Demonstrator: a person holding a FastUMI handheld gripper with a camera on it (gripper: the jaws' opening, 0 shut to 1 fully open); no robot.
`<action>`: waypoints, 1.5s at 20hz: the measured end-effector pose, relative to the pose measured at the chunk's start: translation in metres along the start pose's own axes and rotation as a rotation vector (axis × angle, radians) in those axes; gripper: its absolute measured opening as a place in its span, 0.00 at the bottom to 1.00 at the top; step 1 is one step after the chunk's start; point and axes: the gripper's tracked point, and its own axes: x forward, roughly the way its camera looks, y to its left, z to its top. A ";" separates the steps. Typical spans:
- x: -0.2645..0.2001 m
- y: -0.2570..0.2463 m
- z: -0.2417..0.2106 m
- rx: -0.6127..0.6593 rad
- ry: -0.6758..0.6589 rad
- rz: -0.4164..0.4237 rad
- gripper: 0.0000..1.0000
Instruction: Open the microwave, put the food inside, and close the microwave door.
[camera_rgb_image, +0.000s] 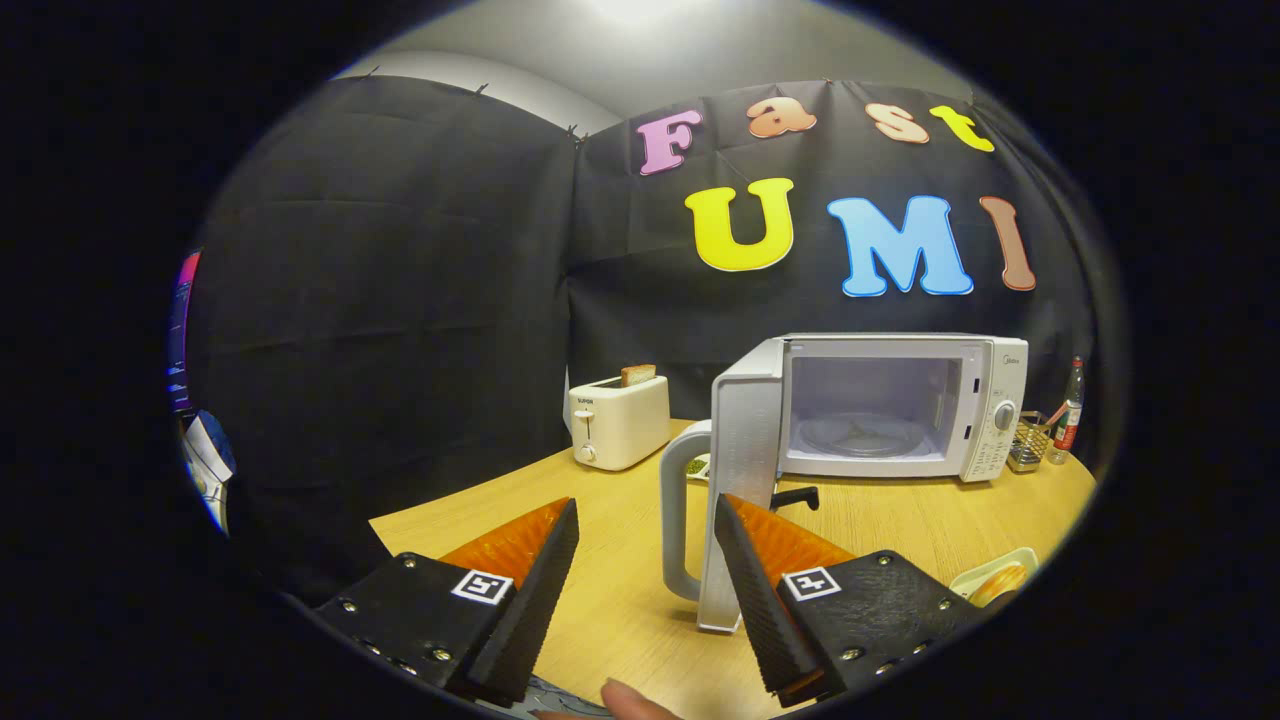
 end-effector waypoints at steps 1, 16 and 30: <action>-0.005 -0.005 0.000 -0.006 -0.001 0.015 0.83; -0.125 -0.220 -0.046 -0.034 0.047 -0.064 0.84; -0.157 -0.295 -0.135 -0.020 0.239 -0.218 0.84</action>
